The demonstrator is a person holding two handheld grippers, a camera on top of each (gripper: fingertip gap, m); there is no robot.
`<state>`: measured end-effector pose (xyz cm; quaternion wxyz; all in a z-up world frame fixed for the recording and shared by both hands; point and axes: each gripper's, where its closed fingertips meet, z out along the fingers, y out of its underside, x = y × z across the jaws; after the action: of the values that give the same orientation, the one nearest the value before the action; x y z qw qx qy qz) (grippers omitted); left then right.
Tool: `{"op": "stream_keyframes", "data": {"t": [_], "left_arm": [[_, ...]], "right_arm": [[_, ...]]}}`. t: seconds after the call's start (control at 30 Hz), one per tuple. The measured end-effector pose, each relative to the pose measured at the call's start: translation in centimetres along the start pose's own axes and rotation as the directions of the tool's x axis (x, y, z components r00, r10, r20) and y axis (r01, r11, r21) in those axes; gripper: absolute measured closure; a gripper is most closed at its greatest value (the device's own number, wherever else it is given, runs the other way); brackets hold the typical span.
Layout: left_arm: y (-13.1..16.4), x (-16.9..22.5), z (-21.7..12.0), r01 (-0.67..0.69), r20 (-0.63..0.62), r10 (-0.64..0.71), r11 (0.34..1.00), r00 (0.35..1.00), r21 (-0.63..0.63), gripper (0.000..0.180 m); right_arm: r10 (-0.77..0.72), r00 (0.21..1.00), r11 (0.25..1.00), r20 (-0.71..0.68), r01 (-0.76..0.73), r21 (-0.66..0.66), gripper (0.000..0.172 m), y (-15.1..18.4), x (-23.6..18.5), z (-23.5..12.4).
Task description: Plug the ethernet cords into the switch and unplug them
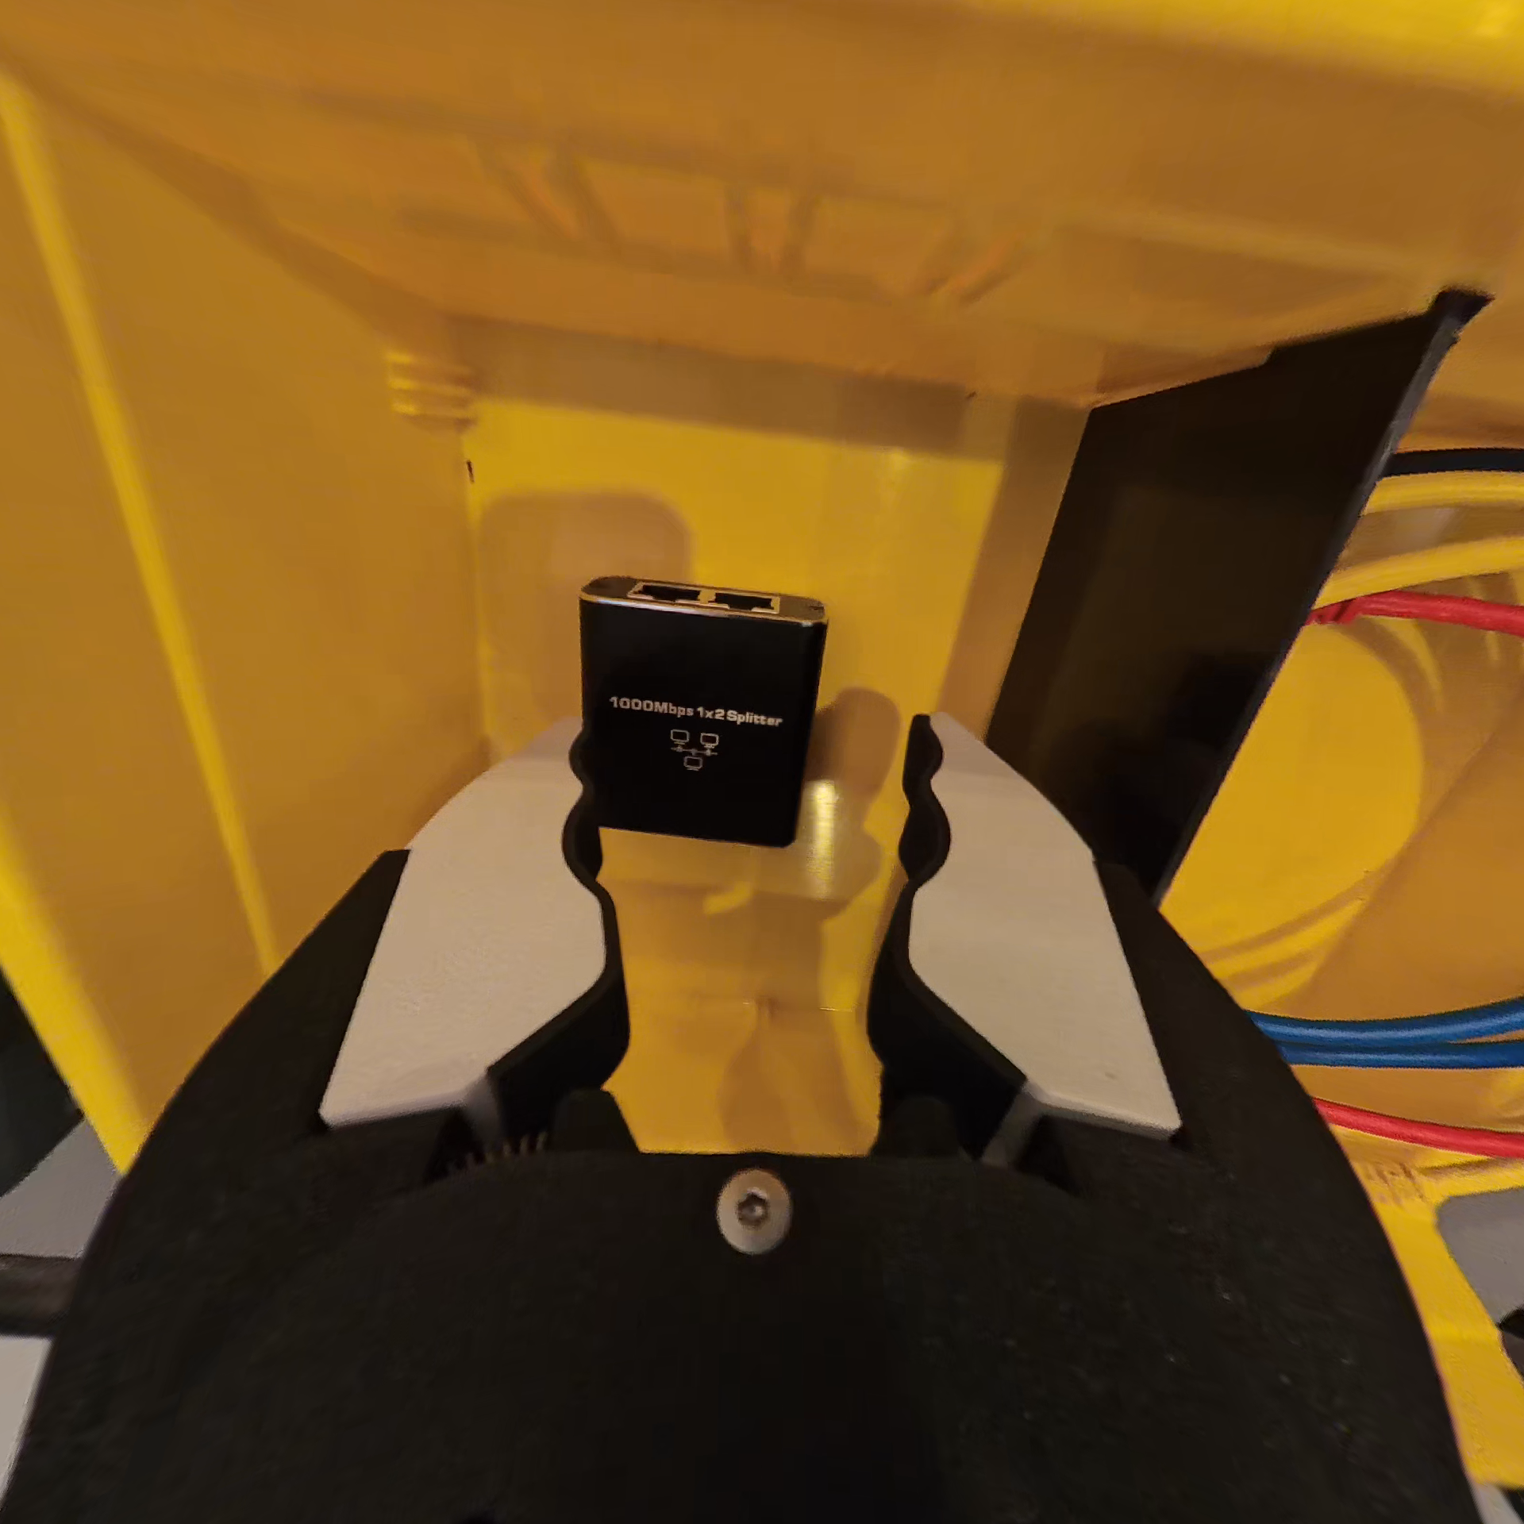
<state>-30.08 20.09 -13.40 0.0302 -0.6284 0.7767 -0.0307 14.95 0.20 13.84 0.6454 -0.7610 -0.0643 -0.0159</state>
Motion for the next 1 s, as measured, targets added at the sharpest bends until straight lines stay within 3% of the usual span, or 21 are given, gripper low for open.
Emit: {"op": "stream_keyframes", "data": {"t": [0.23, 0.37, 0.57, 0.83, 0.93, 1.0], "left_arm": [[1.9, -1.4, 1.5, -0.058, 0.089, 0.067, 0.993, 0.994, -0.099, 0.113], [1.5, -1.3, 1.7, -0.032, 0.059, 0.035, 0.998, 0.998, -0.056, 0.121], [3.5, -1.2, 0.7, 0.076, 0.063, -0.069, 0.991, 0.996, -0.113, 0.121], [2.8, -0.5, -6.9, 0.128, 0.216, -0.114, 0.990, 0.970, -0.053, 0.122], [0.1, 0.9, -10.8, 0.103, 0.248, -0.105, 0.994, 0.963, 0.021, 0.122], [-3.4, 2.7, -12.9, 0.069, 0.250, -0.093, 0.992, 0.964, 0.103, 0.122]], "right_arm": [[-0.007, 1.000, 1.000, -0.010, 0.006, -0.029, 0.130, 0.8, 0.3, 0.3], [-0.001, 1.000, 0.999, -0.011, 0.000, -0.040, 0.130, 1.2, 0.5, 0.3], [-0.009, 1.000, 0.999, -0.005, 0.009, -0.045, 0.130, 1.5, 0.8, 0.1], [-0.032, 0.999, 0.999, -0.008, 0.032, -0.039, 0.130, 1.4, 0.9, -0.8], [-0.026, 1.000, 1.000, -0.004, 0.026, -0.004, 0.130, 0.8, 1.0, -1.8], [-0.022, 1.000, 1.000, 0.003, 0.022, 0.016, 0.130, 0.4, 1.0, -2.6]]}}
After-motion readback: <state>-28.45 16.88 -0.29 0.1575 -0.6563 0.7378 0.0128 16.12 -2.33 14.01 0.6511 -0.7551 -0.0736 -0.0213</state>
